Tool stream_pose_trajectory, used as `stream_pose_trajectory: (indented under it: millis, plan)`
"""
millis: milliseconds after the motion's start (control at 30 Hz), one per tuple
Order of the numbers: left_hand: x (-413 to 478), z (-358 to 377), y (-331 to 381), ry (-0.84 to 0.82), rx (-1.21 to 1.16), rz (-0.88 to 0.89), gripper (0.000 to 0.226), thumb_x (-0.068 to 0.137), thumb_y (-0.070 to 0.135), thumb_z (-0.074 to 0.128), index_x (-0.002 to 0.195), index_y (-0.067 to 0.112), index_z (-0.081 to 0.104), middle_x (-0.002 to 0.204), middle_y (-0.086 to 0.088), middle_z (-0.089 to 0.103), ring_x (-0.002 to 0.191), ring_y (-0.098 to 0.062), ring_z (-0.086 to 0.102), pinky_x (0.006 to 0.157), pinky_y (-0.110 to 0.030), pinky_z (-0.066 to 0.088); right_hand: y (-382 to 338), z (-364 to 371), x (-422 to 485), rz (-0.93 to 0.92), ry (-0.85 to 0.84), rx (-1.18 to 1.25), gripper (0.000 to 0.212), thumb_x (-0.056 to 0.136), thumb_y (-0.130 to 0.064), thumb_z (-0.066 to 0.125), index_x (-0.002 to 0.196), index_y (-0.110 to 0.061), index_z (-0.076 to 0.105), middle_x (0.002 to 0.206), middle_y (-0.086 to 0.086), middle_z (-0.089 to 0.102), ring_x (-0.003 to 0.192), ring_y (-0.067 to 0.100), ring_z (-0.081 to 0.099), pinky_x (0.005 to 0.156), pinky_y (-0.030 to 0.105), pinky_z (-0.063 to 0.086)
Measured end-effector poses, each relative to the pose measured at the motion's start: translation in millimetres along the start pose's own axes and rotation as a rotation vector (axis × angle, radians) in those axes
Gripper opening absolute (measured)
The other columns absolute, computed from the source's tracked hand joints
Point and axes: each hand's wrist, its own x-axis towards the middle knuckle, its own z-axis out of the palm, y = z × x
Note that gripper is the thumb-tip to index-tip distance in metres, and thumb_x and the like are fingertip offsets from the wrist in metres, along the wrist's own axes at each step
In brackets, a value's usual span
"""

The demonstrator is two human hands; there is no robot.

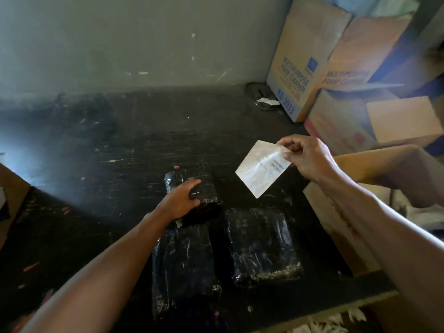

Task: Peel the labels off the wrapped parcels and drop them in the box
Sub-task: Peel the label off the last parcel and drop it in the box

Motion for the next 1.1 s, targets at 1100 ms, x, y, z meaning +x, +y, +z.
stream_pose_trajectory:
  millis: [1100]
  plan:
    - [29,219,364,-0.081,0.306,0.186,0.088,0.091,0.061,0.05,0.155,0.011,0.016,0.164,-0.006,0.001,0.149,-0.024,0.013,0.112,-0.042,0.032,231,-152,-111,0.489,0.234,0.041,0.026,0.096,-0.022,0.064,0.071,-0.021,0.062,0.098,0.006,0.069,0.084,0.019,0.067,0.069,0.037,0.062]
